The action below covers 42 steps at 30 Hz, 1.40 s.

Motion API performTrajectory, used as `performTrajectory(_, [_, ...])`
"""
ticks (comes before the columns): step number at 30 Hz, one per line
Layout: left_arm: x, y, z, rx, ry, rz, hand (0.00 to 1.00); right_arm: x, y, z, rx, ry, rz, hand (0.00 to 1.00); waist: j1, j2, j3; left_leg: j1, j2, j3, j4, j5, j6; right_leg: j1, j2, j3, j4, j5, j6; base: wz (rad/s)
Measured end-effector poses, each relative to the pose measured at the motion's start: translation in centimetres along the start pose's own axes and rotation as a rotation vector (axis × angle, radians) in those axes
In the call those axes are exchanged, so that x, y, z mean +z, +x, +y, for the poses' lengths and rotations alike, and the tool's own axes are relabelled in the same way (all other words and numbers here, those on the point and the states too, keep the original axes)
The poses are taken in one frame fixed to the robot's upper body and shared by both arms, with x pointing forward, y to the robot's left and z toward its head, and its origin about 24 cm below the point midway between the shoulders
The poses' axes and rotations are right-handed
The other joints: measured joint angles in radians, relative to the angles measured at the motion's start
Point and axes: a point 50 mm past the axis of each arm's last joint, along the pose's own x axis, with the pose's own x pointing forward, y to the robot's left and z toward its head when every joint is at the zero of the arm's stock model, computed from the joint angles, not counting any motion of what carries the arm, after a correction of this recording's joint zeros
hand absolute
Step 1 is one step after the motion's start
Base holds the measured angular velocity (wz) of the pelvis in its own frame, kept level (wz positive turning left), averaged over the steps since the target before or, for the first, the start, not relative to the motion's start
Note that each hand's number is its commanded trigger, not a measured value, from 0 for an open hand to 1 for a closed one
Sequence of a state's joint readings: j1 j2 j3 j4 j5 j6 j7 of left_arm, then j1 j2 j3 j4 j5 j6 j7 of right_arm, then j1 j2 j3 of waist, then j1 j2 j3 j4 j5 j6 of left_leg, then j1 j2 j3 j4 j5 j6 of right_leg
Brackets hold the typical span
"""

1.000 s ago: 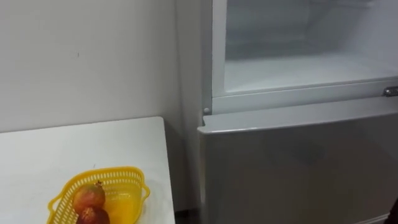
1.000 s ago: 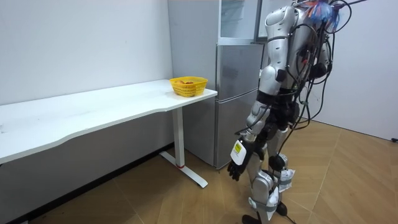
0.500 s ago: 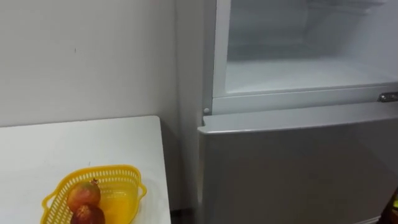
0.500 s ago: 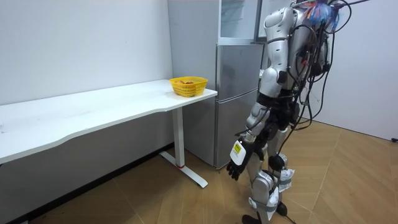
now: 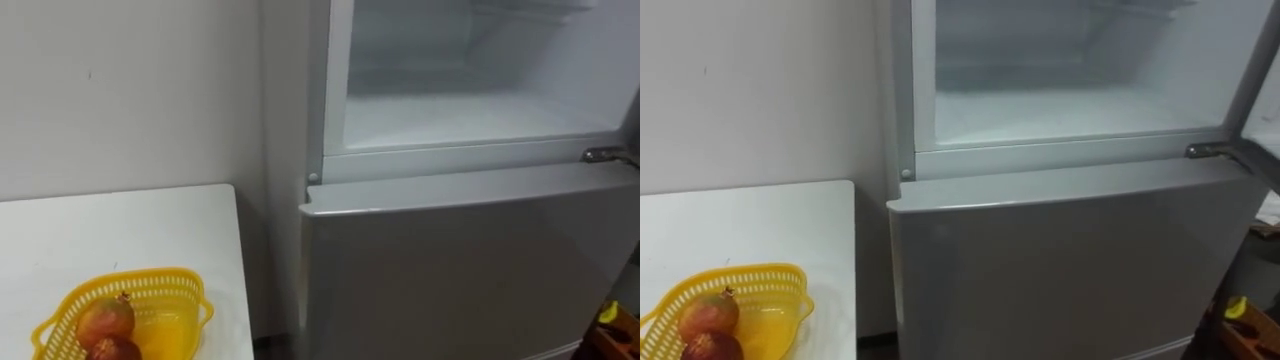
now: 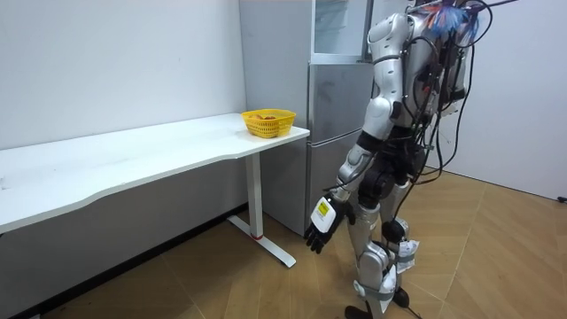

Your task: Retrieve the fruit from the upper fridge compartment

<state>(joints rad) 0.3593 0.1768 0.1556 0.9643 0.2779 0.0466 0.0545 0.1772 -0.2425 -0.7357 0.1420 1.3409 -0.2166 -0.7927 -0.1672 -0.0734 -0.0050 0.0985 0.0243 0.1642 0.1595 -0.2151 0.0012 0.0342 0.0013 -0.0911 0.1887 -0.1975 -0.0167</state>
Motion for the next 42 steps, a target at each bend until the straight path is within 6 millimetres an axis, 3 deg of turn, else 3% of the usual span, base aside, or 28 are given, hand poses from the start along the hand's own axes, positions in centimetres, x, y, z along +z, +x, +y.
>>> performTrajectory(6, [-0.1,0.0,0.4,0.012,-0.025,0.006,0.0,0.3,0.3,0.0,-0.008,0.051,0.014,0.0,-0.003,-0.01,-0.0003,-0.002,0.0,0.0,0.0,0.0,0.0,-0.001,0.0,-0.001,-0.001,0.0,0.0,0.0])
performTrajectory(14, [-0.5,-0.1,0.9,0.028,-0.057,0.018,0.0,0.1,0.0,1.9,0.056,0.114,0.027,0.0,-0.021,-0.005,-0.0024,-0.013,0.0,-0.002,0.0,0.0,0.0,-0.011,-0.001,-0.01,0.002,0.0,0.0,0.02])
performTrajectory(19, [-0.7,-0.1,0.9,0.021,-0.066,0.034,0.0,1.3,-0.4,5.8,0.168,0.165,0.013,0.0,-0.035,-0.004,-0.0039,-0.021,0.0,-0.001,0.0,0.0,0.0,-0.012,-0.001,-0.006,-0.001,0.004,0.001,0.0])
performTrajectory(22, [-0.9,-0.1,0.9,0.02,-0.066,0.041,0.0,2.5,-0.7,7.1,0.216,0.219,-0.012,0.0,-0.04,-0.004,-0.004,-0.021,0.0,-0.002,0.0,0.0,0.0,-0.012,-0.001,-0.006,-0.003,0.004,0.0,0.0])
performTrajectory(32, [-1.9,-0.3,1.2,0.053,-0.064,0.068,0.0,4.6,-0.8,8.2,0.245,0.283,-0.073,0.0,-0.045,-0.004,-0.003,-0.018,-0.001,0.0,0.005,0.0,0.0,-0.02,-0.001,0.001,0.018,0.0,-0.001,-0.02])
performTrajectory(42, [-2.3,-0.4,1.2,0.055,-0.077,0.065,0.0,5.1,-1.3,8.7,0.291,0.239,-0.137,0.0,-0.042,0.008,0.0007,-0.019,-0.001,-0.002,0.002,0.0,0.0,-0.032,-0.003,-0.002,0.035,-0.007,-0.001,0.01])
